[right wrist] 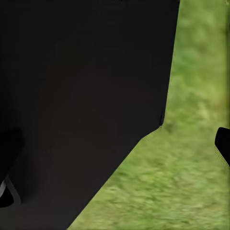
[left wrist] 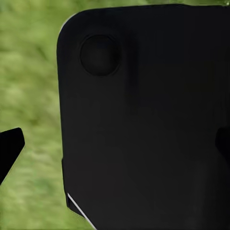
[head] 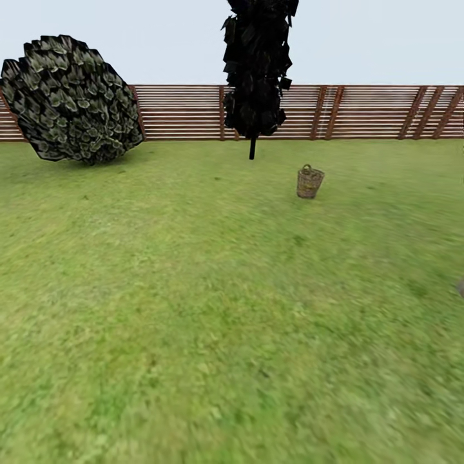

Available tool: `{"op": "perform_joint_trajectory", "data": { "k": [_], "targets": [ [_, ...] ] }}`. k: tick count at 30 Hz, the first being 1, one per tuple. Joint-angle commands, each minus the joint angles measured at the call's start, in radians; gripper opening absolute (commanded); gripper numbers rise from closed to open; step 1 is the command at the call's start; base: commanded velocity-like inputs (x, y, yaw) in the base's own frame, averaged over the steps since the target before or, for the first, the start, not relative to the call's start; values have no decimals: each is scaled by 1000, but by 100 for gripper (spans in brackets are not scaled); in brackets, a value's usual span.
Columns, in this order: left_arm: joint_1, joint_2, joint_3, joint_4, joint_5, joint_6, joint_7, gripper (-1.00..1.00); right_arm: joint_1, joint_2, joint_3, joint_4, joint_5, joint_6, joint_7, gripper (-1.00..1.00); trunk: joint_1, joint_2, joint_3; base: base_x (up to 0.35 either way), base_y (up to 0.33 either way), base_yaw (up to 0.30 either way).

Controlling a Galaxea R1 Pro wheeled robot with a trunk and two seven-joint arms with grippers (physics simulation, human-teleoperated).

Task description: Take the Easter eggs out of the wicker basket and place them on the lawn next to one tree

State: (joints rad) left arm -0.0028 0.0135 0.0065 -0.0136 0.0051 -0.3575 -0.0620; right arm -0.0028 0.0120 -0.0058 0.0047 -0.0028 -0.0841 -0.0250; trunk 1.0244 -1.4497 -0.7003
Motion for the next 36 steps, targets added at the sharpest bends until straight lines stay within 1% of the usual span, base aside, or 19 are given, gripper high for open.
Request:
{"op": "perform_joint_trajectory", "data": {
  "k": [1,9,22,32,36],
  "targets": [
    [0,0,1,0,1,-3,-4,100,0,0,-1,1,0,-3,-3,100,1,0,1,323,0,-43],
    [0,0,2,1,1,-3,-4,100,0,1,0,1,0,-4,-3,100,1,0,14,330,0,-108],
    [0,1,1,1,-2,-3,-4,100,0,2,0,3,0,-5,-3,100,1,0,33,333,8,-163],
    [0,2,1,1,-2,-3,-4,100,0,2,0,3,0,-5,-3,100,1,0,46,326,131,-197],
    [0,2,1,1,-2,-3,-4,100,0,3,0,2,0,-4,-3,100,1,0,49,309,185,-92]
  ]
}}
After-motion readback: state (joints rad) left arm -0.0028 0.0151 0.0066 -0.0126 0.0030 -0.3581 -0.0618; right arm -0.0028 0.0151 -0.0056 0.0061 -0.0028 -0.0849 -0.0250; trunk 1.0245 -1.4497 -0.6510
